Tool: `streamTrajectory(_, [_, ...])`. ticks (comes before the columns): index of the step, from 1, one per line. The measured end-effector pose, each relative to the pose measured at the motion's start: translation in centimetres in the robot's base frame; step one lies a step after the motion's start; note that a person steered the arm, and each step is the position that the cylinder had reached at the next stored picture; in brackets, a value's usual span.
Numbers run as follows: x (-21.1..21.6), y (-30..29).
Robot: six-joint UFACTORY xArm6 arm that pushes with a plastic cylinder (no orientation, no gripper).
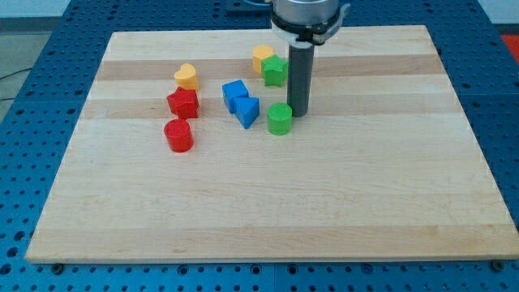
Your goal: Move the green circle slightly close to the blue triangle
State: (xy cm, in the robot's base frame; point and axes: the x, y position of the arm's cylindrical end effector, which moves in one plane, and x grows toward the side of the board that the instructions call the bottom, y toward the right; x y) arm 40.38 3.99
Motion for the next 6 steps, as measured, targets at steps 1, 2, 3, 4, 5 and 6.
streamTrajectory(1, [0.4,1.8])
streamTrajectory(2, [2.1,2.1])
streamTrajectory(3, [3.9,2.1])
streamTrajectory(4, [4.6,0.9])
streamTrajectory(5, [4.5,-1.8])
streamTrajectory(6, [5.1,-1.8])
